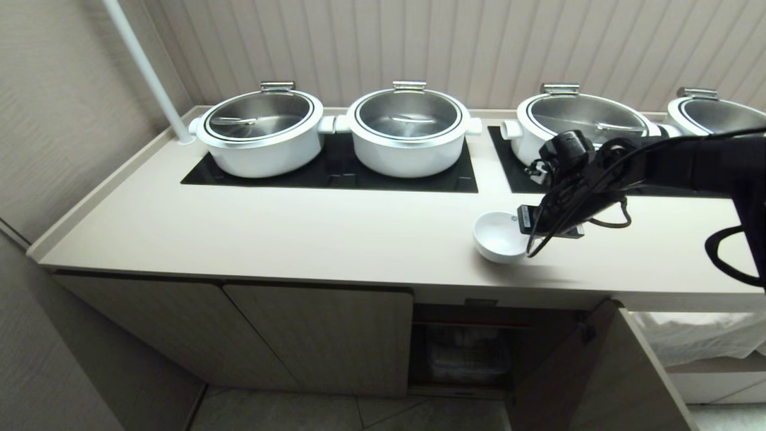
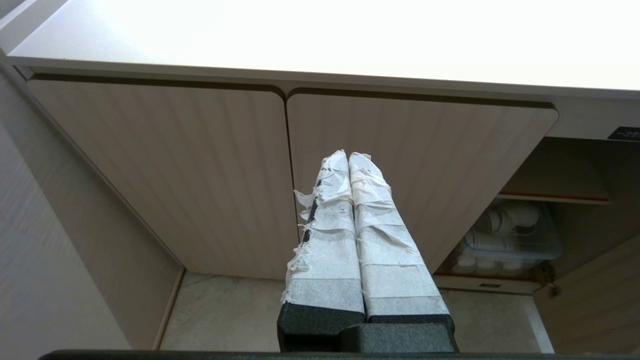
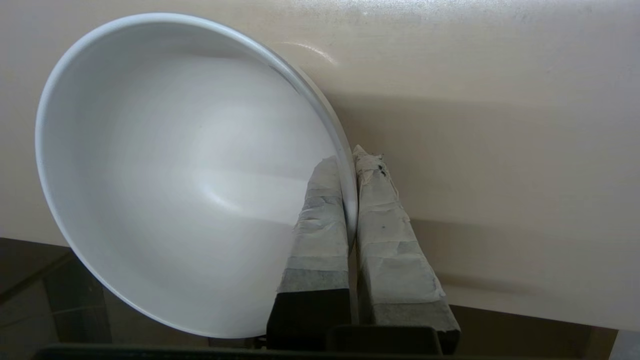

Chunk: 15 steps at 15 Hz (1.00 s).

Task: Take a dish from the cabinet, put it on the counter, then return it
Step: Pick up the bowl from the table

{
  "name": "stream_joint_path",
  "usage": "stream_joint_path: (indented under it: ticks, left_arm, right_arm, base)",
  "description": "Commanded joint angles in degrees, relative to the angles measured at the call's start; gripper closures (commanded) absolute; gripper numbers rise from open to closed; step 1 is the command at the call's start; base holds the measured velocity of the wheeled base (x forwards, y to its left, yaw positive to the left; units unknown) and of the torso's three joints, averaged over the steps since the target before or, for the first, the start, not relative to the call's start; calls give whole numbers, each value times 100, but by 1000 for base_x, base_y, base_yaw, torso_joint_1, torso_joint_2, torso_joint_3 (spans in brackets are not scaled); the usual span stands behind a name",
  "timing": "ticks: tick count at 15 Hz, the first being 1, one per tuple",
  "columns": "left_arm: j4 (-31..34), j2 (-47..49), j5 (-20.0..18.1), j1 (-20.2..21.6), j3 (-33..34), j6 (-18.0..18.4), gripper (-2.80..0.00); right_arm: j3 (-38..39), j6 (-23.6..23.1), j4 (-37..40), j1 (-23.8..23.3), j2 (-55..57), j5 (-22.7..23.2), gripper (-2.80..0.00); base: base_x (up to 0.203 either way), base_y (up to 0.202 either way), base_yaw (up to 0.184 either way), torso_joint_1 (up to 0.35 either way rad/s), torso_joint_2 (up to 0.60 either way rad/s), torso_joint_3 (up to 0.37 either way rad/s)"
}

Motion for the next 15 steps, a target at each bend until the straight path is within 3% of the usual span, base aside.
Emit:
stream_joint_path:
  ticks: [1, 5, 15]
  left_arm:
    - [-2, -2, -3, 2, 2, -4, 0]
    - [-2, -2, 1, 2, -2, -4, 0]
    - [-2, -2, -3, 2, -6, -4, 0]
  right_arm:
    - [74, 140, 3, 12, -146, 8, 0]
    - [185, 364, 17, 12, -329, 8, 0]
    - [948, 404, -42, 3, -1021, -1, 0]
  base:
    - [0, 0, 0, 0, 0, 0]
    - [0, 0, 0, 0, 0, 0]
    - [0, 0, 0, 0, 0, 0]
